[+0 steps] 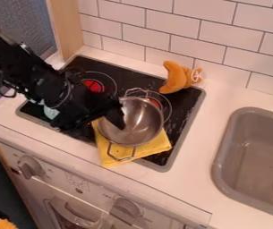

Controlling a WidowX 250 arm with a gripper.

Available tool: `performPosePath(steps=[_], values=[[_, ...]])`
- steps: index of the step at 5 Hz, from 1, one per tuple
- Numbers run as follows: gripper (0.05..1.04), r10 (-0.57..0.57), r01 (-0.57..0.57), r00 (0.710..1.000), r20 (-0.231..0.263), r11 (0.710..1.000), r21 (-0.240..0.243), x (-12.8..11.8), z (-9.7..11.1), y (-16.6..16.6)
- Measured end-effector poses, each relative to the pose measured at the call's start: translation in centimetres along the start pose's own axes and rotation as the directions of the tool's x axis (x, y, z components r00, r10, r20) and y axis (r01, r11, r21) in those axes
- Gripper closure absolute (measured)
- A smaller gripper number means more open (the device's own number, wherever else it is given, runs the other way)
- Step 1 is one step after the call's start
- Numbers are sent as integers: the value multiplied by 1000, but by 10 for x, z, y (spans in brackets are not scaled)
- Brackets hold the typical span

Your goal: Put the stainless pot in the pot on the left burner

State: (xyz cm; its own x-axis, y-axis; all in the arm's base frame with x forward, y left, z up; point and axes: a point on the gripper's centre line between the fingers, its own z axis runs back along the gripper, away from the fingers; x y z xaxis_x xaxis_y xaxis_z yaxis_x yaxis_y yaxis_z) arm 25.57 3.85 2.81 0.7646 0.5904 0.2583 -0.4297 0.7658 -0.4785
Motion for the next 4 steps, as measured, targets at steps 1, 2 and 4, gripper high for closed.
performPosePath(steps=[1, 2, 4], values=[[428, -9, 8, 1000, 27, 1000, 10, 3, -2, -4], [732, -19, 19, 1000, 18, 999, 26, 1, -2, -2], [1010, -16, 16, 1000, 0, 999, 36, -2, -3, -1]])
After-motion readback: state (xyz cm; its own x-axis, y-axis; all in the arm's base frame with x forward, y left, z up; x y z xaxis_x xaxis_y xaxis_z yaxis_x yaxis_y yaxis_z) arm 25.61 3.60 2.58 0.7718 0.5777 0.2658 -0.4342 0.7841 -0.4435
